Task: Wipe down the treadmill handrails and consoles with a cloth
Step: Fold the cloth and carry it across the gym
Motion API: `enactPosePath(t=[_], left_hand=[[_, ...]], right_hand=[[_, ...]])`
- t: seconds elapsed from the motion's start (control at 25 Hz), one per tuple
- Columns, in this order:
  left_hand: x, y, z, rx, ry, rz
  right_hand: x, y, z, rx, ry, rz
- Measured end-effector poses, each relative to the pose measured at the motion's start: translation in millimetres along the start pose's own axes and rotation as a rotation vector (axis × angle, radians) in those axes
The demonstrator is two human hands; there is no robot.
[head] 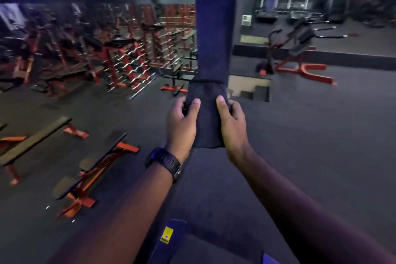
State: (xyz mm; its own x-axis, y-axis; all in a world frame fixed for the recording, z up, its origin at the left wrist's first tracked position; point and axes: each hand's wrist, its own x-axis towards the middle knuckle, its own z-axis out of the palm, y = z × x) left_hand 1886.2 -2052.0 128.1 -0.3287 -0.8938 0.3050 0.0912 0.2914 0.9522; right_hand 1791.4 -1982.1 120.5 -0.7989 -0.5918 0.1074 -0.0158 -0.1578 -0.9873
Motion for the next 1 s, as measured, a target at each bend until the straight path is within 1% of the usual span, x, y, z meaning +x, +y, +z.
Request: enactPosePath(t=[0.16,0.28,0.6,0.72,0.88,1.0], left_hand=[[28,-3,73,-0.050,-0.115,0.029],[58,-12,114,-0.041,-0.177,0.047],[151,-27,202,-0.064,-0.380,0.125],[182,-37,241,-0.061,-0.461,0.119],[216,-56,292,-0.082,-0.490,0.133],[245,-97,344,-0.079,-0.528,0.179]], right_hand=[[48,-5,-47,0.010,0.132,-0.012],[84,-5,-69,0.015,0.214,-0.028],[192,-7,-92,-0.011,0.405,-0.125],[229,-5,-105,-0.033,0.492,-0.134],[280,6,-127,-0.063,0.538,-0.169],[334,43,-150,-0.073,0.589,-0.223]])
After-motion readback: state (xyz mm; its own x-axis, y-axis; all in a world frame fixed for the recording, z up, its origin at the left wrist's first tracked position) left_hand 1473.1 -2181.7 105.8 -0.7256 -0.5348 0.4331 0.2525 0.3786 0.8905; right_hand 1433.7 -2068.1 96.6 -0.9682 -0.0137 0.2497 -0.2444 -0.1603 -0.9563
